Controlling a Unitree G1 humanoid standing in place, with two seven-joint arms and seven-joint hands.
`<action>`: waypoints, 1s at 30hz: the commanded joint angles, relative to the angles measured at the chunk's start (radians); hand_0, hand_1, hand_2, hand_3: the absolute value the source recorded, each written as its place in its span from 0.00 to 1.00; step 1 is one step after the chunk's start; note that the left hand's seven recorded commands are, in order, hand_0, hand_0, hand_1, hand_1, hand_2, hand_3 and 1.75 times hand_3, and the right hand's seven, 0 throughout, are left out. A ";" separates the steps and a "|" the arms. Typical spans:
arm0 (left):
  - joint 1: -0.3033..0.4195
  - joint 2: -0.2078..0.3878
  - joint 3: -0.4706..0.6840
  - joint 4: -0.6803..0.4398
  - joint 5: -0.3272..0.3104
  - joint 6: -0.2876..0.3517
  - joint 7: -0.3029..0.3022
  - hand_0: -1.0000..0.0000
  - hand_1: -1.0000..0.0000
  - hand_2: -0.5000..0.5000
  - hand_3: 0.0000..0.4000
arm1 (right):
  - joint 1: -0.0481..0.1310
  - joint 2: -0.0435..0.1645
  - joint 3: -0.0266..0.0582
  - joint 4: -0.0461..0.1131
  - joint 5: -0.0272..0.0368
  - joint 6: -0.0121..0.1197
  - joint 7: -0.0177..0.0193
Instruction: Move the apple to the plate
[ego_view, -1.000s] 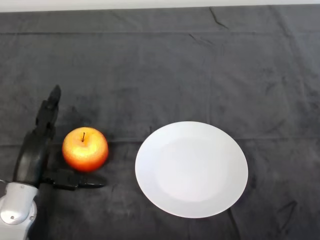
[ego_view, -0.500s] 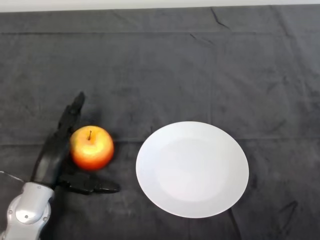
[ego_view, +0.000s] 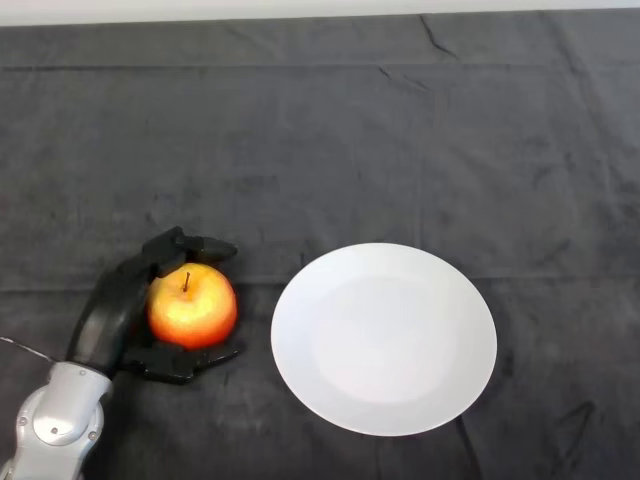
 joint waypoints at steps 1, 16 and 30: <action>0.005 0.049 -0.025 -0.048 0.016 0.018 0.020 0.00 0.00 0.50 1.00 | -0.007 -0.021 -0.0156 -0.009 0.0164 -0.005 -0.0012; 0.043 0.041 -0.047 -0.218 0.155 0.005 0.222 0.00 0.00 0.50 1.00 | -0.006 -0.020 -0.0155 -0.011 0.0168 -0.005 -0.0022; 0.080 -0.006 -0.172 -0.386 0.264 0.045 0.366 0.00 0.00 0.50 1.00 | -0.005 -0.019 -0.0153 -0.014 0.0173 -0.005 -0.0035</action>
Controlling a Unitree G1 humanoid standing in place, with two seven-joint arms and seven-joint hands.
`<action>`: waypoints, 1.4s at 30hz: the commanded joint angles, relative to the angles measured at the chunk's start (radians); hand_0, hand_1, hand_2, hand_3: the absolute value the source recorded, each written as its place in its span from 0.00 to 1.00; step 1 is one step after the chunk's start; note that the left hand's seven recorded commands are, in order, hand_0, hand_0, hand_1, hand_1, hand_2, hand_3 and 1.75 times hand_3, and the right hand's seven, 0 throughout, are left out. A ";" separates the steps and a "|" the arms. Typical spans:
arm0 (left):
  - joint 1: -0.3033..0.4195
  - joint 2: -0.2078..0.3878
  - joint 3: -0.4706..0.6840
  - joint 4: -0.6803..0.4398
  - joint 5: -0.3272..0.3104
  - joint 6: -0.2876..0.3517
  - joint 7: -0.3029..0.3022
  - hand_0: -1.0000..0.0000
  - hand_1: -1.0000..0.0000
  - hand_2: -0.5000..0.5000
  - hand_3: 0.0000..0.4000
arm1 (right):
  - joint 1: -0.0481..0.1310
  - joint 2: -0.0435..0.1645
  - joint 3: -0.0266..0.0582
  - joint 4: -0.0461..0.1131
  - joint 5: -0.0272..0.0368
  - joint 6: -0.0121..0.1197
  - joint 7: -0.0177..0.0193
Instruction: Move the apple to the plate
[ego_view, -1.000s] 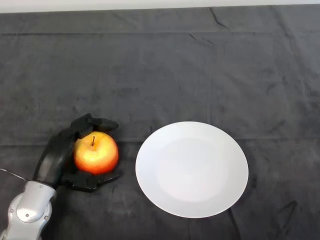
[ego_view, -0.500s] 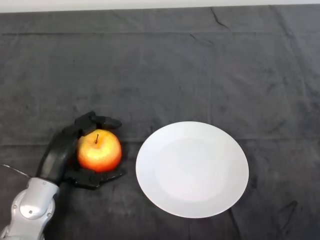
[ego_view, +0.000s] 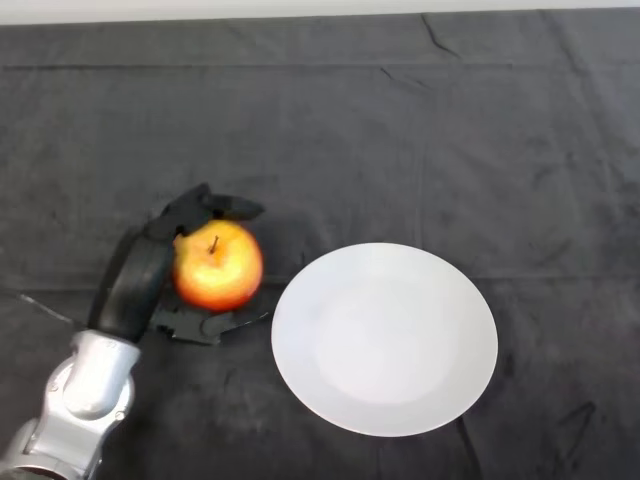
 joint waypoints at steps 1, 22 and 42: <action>0.060 0.002 -0.021 -0.049 0.027 0.009 0.022 0.00 0.00 0.50 1.00 | -0.005 -0.018 -0.0153 -0.014 0.0174 -0.005 -0.0035; 0.020 -0.034 -0.305 -0.046 0.068 0.072 0.125 0.00 0.00 0.50 1.00 | -0.004 -0.018 -0.0153 -0.015 0.0182 -0.005 -0.0044; -0.046 -0.011 -0.417 0.073 0.015 0.042 0.107 0.49 1.00 0.25 0.51 | -0.005 -0.020 -0.0153 -0.013 0.0186 -0.004 -0.0036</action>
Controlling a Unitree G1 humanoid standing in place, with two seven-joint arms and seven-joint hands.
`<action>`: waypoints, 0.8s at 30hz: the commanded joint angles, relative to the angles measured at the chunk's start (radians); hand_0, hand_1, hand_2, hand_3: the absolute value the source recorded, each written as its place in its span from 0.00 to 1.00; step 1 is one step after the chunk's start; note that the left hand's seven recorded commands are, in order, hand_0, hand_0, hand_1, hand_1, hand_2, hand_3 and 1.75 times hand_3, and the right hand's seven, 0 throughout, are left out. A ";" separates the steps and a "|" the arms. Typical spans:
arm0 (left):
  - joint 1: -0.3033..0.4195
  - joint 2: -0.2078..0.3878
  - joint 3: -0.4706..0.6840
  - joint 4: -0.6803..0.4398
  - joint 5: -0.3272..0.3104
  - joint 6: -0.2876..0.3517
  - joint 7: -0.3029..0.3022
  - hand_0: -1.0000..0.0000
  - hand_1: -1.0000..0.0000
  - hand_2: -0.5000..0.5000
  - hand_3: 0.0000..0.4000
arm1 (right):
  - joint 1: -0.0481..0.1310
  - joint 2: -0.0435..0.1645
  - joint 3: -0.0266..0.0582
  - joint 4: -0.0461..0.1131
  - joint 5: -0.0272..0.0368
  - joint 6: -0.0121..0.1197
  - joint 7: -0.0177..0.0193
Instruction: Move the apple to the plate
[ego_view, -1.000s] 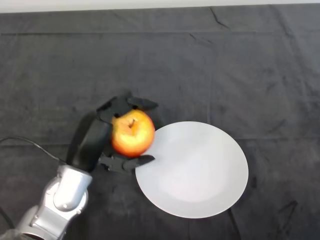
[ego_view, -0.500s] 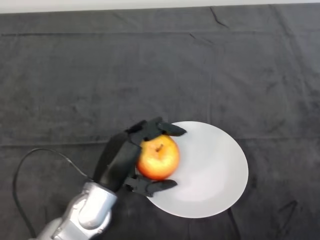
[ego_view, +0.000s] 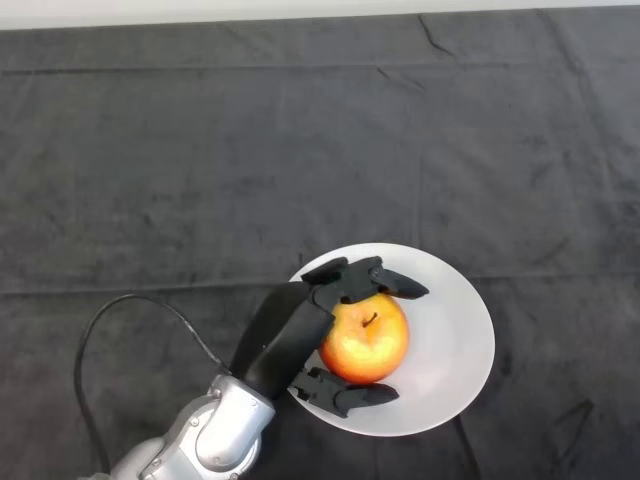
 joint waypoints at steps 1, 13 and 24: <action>-0.013 0.040 -0.042 0.062 -0.009 -0.002 -0.014 0.68 1.00 0.34 0.32 | -0.005 -0.020 -0.0153 -0.012 0.0186 -0.004 -0.0034; -0.028 0.048 -0.052 0.092 -0.020 0.006 -0.008 1.00 1.00 0.50 0.00 | -0.006 -0.021 -0.0153 -0.011 0.0186 -0.004 -0.0027; -0.031 0.101 -0.005 0.081 -0.070 -0.017 -0.045 1.00 1.00 0.50 0.00 | -0.006 -0.021 -0.0151 -0.010 0.0185 -0.004 -0.0023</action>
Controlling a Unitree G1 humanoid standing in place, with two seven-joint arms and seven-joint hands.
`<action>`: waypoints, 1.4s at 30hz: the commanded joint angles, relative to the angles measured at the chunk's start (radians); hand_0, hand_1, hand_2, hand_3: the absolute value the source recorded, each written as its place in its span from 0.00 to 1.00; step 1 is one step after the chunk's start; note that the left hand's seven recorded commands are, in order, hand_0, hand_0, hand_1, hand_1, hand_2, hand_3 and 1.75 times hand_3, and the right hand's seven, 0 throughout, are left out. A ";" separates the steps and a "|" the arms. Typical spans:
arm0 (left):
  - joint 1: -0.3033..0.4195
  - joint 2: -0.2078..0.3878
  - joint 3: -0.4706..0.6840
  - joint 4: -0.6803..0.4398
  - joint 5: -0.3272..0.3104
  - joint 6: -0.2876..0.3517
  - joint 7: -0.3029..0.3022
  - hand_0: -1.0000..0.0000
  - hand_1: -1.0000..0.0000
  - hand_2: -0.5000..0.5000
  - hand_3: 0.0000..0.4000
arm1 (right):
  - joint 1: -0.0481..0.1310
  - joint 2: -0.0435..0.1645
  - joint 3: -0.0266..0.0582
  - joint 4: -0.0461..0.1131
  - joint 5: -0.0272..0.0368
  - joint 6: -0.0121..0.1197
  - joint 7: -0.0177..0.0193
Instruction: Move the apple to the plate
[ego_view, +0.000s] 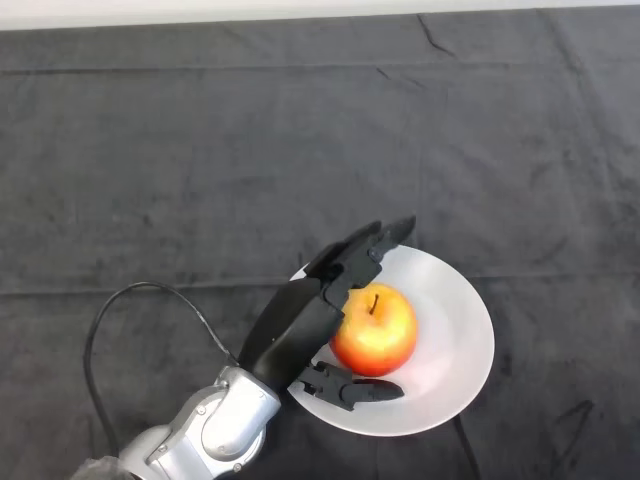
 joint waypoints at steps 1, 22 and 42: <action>-0.007 0.068 0.018 0.045 -0.010 -0.008 -0.022 1.00 1.00 0.50 0.00 | -0.006 -0.021 -0.0151 -0.010 0.0185 -0.004 -0.0023; 0.029 0.203 0.266 0.153 -0.246 -0.163 -0.137 1.00 1.00 0.50 0.00 | -0.007 -0.021 -0.0148 -0.009 0.0183 -0.004 -0.0018; 0.056 0.267 0.550 0.313 -0.525 -0.244 -0.289 1.00 1.00 0.50 0.00 | -0.008 -0.023 -0.0148 -0.006 0.0180 -0.004 -0.0006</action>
